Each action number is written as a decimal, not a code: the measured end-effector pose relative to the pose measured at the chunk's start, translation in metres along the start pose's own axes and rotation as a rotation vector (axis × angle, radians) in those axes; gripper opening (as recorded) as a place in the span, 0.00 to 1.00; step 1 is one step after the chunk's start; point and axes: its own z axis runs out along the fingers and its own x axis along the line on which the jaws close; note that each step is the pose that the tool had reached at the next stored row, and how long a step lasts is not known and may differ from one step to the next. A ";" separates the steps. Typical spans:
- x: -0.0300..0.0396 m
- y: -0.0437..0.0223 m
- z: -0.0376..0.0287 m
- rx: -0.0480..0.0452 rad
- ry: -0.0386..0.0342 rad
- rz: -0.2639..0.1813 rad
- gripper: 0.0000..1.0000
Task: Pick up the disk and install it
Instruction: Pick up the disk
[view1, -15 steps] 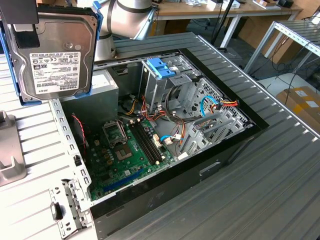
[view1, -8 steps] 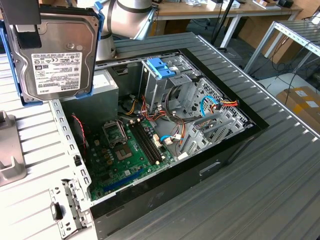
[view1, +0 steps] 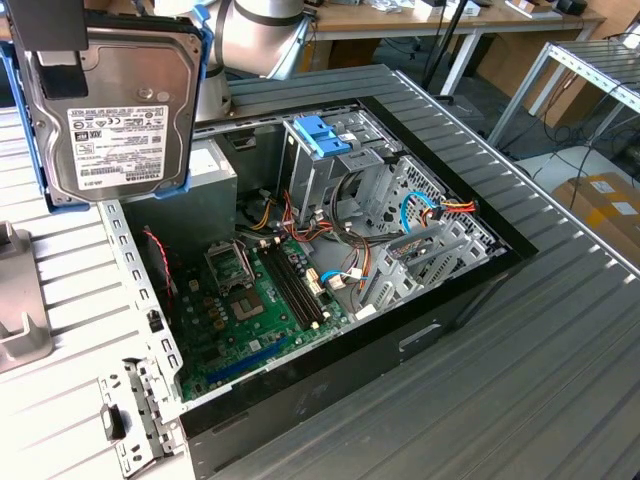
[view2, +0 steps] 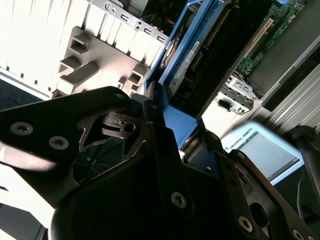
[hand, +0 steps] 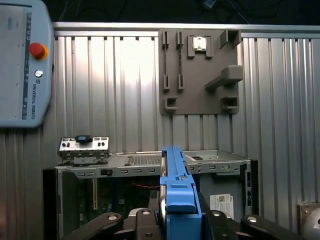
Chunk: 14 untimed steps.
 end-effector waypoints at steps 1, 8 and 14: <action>0.0002 -0.0002 0.0000 0.0000 0.0001 0.000 0.37; 0.0014 -0.0027 -0.0001 0.0001 0.0006 0.000 0.37; 0.0025 -0.0046 -0.0001 0.0001 0.0010 0.000 0.37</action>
